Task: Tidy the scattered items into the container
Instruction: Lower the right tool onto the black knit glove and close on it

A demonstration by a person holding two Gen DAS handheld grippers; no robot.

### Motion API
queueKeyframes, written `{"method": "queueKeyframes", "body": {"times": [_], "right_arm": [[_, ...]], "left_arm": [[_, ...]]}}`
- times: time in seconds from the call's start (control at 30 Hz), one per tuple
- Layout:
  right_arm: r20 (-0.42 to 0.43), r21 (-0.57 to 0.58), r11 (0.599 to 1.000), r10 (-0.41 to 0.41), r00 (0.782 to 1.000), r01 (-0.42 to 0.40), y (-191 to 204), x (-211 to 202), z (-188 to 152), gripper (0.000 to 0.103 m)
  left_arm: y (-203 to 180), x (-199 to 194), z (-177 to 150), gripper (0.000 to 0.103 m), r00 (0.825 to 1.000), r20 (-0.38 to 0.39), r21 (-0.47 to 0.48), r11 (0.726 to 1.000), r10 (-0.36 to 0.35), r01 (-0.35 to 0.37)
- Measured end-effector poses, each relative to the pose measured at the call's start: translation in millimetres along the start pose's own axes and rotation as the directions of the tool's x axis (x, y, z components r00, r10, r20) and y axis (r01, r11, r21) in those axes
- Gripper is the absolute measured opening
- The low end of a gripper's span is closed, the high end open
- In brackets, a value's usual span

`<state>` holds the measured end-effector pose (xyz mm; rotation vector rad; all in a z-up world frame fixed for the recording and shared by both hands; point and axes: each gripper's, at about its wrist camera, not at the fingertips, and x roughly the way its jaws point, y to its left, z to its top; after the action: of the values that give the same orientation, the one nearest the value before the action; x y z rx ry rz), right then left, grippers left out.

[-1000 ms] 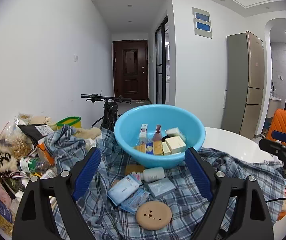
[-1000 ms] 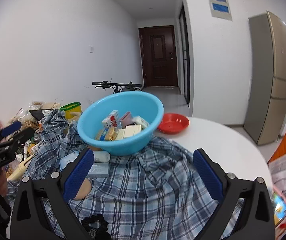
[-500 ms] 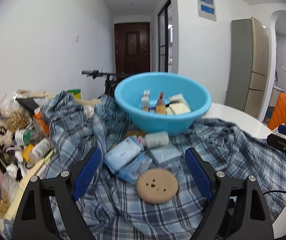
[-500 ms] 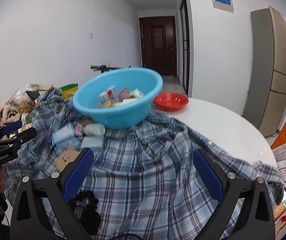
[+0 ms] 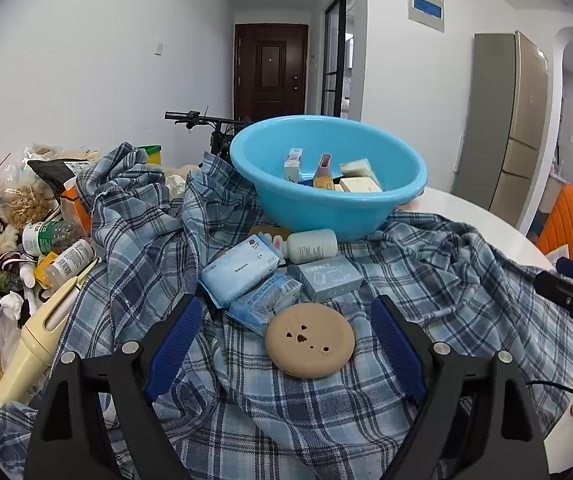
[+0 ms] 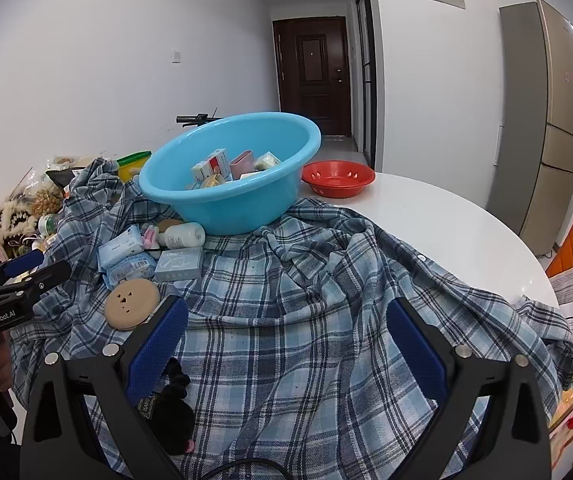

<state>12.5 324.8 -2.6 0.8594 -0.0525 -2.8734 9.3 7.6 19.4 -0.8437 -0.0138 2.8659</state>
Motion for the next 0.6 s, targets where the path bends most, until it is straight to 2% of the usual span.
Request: {"method": "queueKeyframes", "body": {"times": [0.17, 0.33, 0.47, 0.6], "right_arm": [[0.002, -0.005, 1.000, 0.000, 1.000, 0.000, 0.0, 0.3, -0.1, 0.099], [-0.015, -0.020, 0.999, 0.032, 0.999, -0.032, 2.1, 1.5, 1.0, 0.099], [-0.049, -0.037, 0.995, 0.086, 0.995, -0.088, 4.8, 3.9, 0.7, 0.099], [-0.094, -0.068, 0.986, 0.147, 0.985, -0.154, 12.5, 7.1, -2.8, 0.099]], "left_arm": [[-0.7, 0.6, 0.7, 0.088, 1.000, -0.014, -0.004, 1.000, -0.014, 0.013], [-4.0, 1.1, 0.0, 0.088, 0.999, -0.028, 0.017, 0.999, -0.034, 0.034], [-5.5, 1.3, -0.2, 0.088, 0.999, -0.034, 0.023, 0.999, -0.023, 0.024], [-8.2, 6.5, -1.2, 0.088, 0.996, -0.085, 0.030, 0.999, -0.037, 0.040]]}}
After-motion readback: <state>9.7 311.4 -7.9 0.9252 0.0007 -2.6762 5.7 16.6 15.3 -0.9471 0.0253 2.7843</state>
